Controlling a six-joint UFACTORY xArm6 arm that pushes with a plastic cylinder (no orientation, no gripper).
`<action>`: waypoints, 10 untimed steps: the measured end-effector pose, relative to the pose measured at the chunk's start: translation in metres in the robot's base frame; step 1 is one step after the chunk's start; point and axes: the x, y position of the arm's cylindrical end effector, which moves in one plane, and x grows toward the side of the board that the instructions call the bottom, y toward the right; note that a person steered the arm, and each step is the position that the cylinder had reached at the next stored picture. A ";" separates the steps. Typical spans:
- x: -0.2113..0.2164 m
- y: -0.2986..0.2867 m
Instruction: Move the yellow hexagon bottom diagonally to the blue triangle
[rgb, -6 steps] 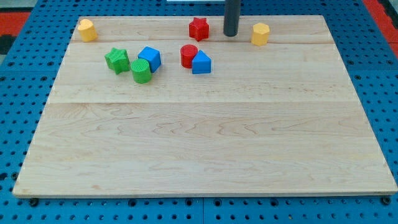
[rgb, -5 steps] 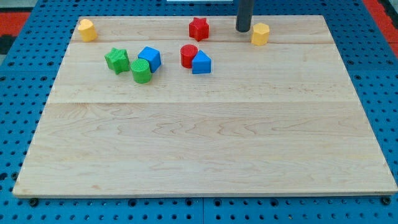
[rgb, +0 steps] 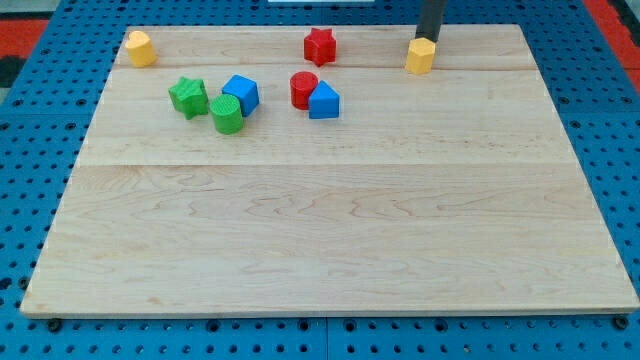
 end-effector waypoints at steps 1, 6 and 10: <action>0.018 -0.003; 0.181 -0.125; 0.117 -0.167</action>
